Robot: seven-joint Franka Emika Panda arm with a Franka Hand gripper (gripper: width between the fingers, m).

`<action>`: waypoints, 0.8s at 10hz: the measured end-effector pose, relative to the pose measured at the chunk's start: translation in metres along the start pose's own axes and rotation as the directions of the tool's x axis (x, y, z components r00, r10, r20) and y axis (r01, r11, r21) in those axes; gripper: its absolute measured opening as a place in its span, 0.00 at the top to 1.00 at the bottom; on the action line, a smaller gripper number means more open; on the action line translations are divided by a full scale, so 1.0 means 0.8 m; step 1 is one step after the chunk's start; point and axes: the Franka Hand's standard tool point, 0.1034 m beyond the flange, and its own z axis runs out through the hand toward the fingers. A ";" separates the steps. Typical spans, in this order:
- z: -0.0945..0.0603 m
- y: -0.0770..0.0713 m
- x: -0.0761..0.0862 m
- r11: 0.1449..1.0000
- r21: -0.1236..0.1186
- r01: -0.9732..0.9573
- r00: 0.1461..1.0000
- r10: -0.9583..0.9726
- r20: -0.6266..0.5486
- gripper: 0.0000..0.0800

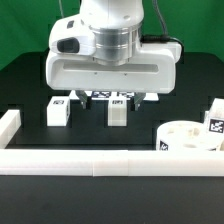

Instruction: Assemble stool

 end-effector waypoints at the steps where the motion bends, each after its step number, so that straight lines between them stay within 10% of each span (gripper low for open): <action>1: 0.005 0.002 -0.009 1.000 0.007 -0.009 0.998 0.009 0.067 0.19; 8: 0.027 -0.017 -0.035 0.999 0.035 -0.002 0.863 -0.016 0.506 0.19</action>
Offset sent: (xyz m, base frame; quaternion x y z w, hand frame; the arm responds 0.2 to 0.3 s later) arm 0.0000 0.0000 0.0000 0.0000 -0.1938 0.0000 0.9810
